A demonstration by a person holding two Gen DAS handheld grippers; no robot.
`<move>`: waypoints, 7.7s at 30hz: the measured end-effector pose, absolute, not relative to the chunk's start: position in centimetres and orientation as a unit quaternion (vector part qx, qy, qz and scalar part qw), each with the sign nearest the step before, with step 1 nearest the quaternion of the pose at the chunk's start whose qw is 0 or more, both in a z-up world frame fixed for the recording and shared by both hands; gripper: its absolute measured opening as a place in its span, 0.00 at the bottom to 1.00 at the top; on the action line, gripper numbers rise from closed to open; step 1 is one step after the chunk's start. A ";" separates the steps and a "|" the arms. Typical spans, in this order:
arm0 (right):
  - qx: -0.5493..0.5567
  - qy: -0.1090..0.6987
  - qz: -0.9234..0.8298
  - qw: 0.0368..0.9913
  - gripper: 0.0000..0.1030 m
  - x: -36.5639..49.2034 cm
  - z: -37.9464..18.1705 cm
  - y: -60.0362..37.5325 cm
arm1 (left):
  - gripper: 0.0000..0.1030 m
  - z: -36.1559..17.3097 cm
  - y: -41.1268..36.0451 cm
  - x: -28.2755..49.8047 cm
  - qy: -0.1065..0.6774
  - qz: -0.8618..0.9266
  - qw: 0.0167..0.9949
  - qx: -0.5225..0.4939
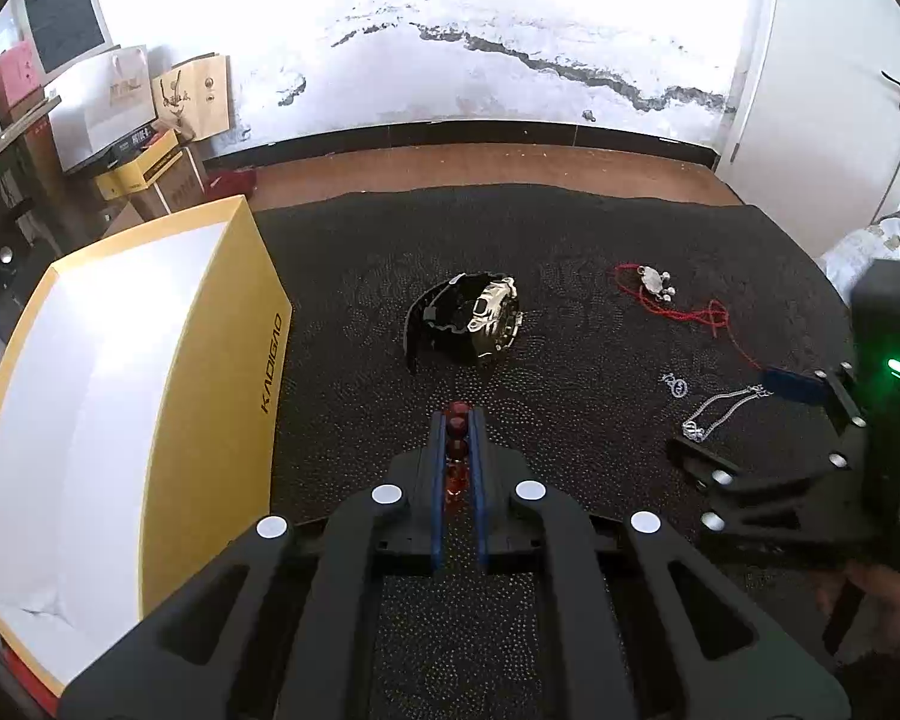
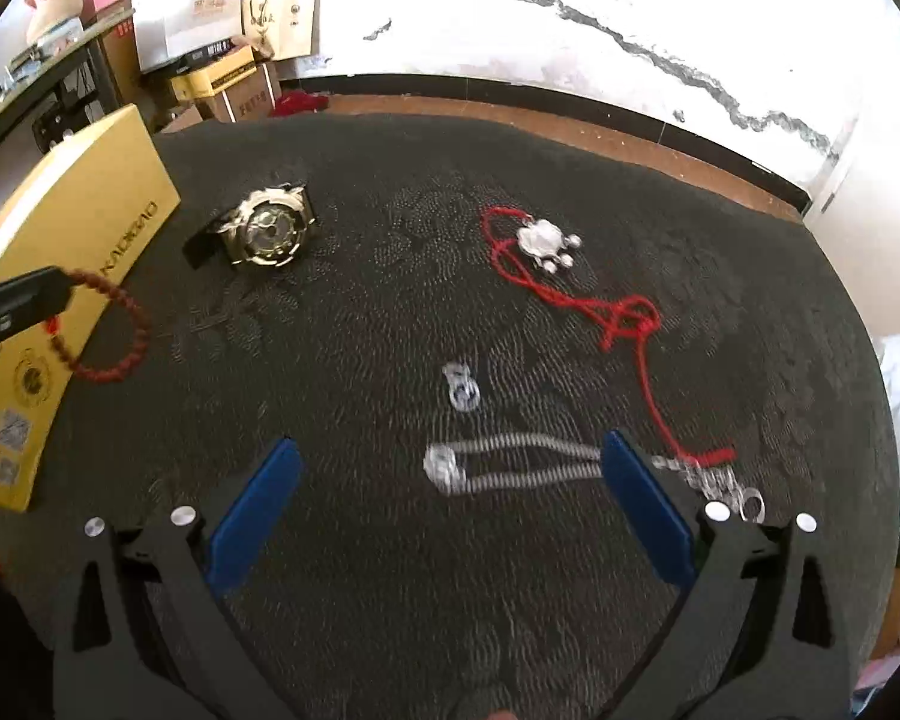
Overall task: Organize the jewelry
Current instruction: 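Lift bracelet with left tool while right tool grasps small silver ring, then carry bracelet into box and open left tool while right tool carries ring over box, then open right tool to drop small silver ring into the box, then move both tools back over the rug toward the watch and chain, then close left tool around the black-and-gold wristwatch band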
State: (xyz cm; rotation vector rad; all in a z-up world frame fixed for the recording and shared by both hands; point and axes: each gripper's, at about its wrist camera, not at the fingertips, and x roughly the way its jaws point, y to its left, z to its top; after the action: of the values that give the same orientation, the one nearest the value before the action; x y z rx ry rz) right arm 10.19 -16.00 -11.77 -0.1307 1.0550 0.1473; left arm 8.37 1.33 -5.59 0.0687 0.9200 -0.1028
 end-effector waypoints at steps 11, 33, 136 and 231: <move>-0.059 0.515 0.085 0.851 0.73 14.0 -14.7 -16.1 | 0.07 -6.0 2.6 8.5 0.449 -0.042 0.892 0.034; -0.035 0.479 0.135 0.867 0.02 10.5 -6.5 -12.7 | 0.07 -1.3 4.1 6.8 0.432 -0.045 0.900 0.031; -0.080 0.464 0.240 0.849 0.94 13.0 1.1 14.7 | 0.91 -3.3 27.3 2.7 0.470 0.067 0.876 -0.083; 0.049 0.492 -0.017 0.869 0.93 9.6 -7.3 -25.9 | 0.58 -13.9 -3.8 19.4 0.463 -0.050 0.884 0.045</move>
State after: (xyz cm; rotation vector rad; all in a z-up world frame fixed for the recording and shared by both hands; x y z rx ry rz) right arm 9.58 -25.88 -7.27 0.1026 1.0290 -0.0359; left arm 19.35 -3.83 -13.89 0.0933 0.9628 -0.1038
